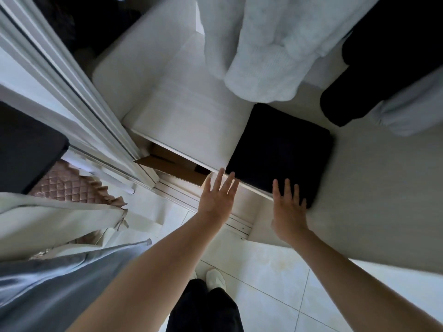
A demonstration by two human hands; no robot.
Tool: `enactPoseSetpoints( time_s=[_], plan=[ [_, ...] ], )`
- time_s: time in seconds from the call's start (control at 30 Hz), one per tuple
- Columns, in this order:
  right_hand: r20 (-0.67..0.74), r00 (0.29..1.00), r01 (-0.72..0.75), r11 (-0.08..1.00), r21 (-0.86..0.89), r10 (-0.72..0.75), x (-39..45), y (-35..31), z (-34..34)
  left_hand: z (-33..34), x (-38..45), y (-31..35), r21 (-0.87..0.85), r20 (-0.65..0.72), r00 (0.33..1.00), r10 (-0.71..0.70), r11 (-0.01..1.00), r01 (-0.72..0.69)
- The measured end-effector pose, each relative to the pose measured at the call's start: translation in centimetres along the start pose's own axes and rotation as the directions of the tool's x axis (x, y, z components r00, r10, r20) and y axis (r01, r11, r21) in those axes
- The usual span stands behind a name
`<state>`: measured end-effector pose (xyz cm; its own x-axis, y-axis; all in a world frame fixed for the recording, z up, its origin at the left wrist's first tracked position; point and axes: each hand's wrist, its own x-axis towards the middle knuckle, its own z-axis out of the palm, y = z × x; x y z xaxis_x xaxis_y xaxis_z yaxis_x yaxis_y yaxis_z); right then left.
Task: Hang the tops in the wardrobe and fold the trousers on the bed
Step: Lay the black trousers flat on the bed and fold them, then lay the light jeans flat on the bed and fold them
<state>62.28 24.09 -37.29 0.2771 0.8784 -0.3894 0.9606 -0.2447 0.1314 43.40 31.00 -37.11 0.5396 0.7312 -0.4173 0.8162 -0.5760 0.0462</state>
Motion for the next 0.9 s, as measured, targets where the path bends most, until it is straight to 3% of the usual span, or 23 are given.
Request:
enactPoseSetpoints(
  time_s=[0.17, 0.3, 0.4, 0.6, 0.73, 0.9],
  plan=[
    [0.050, 0.990, 0.126, 0.989, 0.080, -0.131, -4.2, -0.3, -2.8, -1.6, -6.4, -0.5, -0.119, -0.050, 0.998, -0.049, 0.992, 0.043],
    [0.034, 0.959, 0.274, 0.951, 0.143, -0.281, -7.4, -2.7, -6.5, -2.8, -12.8, -0.2, -0.315, -0.105, 0.969, -0.225, 0.931, 0.182],
    [-0.048, 0.905, 0.423, 0.887, 0.187, -0.422, -10.5, -5.9, -9.3, -4.0, -17.8, 0.3, -0.484, -0.170, 0.907, -0.386, 0.834, 0.264],
    [-0.196, 0.710, 0.692, 0.621, 0.367, -0.676, -17.5, -14.6, -14.6, -6.6, -28.3, -0.6, -0.801, -0.261, 0.613, -0.745, 0.522, 0.293],
    [-0.367, 0.500, 0.849, 0.362, 0.384, -0.784, -22.8, -20.9, -18.4, -8.0, -36.6, -3.4, -0.875, -0.270, 0.373, -0.888, 0.387, 0.290],
    [-0.547, 0.327, 0.939, 0.200, 0.280, -0.771, -26.3, -26.8, -21.9, -9.0, -44.5, -7.7, -0.874, -0.378, 0.101, -0.920, 0.391, 0.287]
  ],
)
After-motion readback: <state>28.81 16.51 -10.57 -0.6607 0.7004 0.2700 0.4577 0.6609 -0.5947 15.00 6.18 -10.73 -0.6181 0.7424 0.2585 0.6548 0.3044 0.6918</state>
